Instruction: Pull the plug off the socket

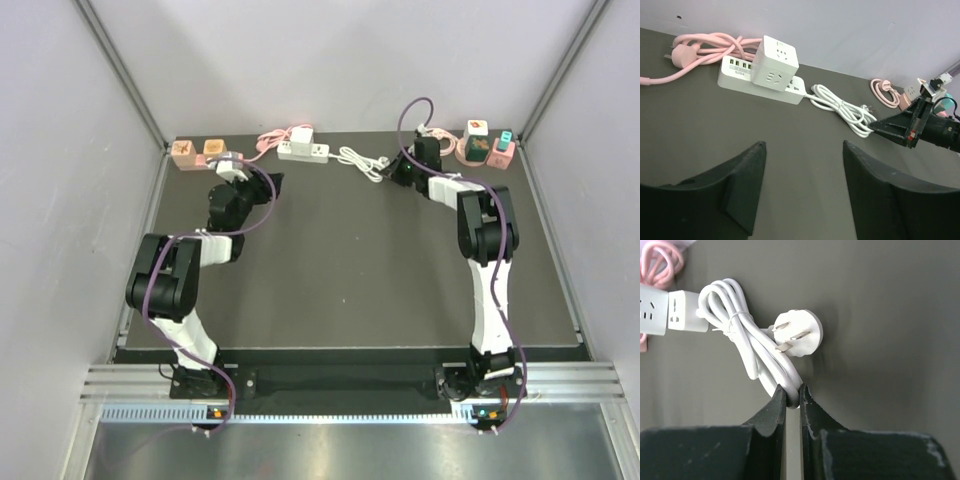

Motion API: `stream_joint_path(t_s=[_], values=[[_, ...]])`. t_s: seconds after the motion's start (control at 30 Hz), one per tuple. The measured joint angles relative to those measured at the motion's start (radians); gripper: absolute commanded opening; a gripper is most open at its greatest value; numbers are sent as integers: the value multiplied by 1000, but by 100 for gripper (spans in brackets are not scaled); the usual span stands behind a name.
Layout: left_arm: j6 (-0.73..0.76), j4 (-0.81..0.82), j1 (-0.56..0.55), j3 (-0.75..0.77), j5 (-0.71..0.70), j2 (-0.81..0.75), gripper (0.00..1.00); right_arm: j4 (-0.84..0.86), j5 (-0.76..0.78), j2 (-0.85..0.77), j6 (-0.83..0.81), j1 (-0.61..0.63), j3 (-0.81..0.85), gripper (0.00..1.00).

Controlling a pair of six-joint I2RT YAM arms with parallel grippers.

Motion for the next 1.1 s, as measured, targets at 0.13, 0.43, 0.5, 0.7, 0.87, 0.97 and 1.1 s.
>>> stream_joint_path(t_s=[0.13, 0.43, 0.5, 0.7, 0.87, 0.97, 1.1], values=[[48, -85, -32, 61, -20, 0, 81, -33, 2, -104, -31, 1, -124, 0], [222, -354, -194, 317, -112, 8, 88, -55, -5, -479, -92, 61, -546, 0], [257, -414, -223, 357, -119, 14, 88, -47, -5, -539, -102, 100, -628, 1], [348, -559, -243, 384, -115, 18, 86, -43, -16, -682, -117, 134, -825, 9], [352, -692, -245, 443, -172, 39, 82, -79, -21, -768, -135, 138, -877, 54], [335, -786, -262, 516, -241, 59, 81, -94, -42, -789, -153, 162, -877, 66], [299, -881, -305, 570, -337, 61, 80, -132, -42, -848, -166, 175, -877, 78]])
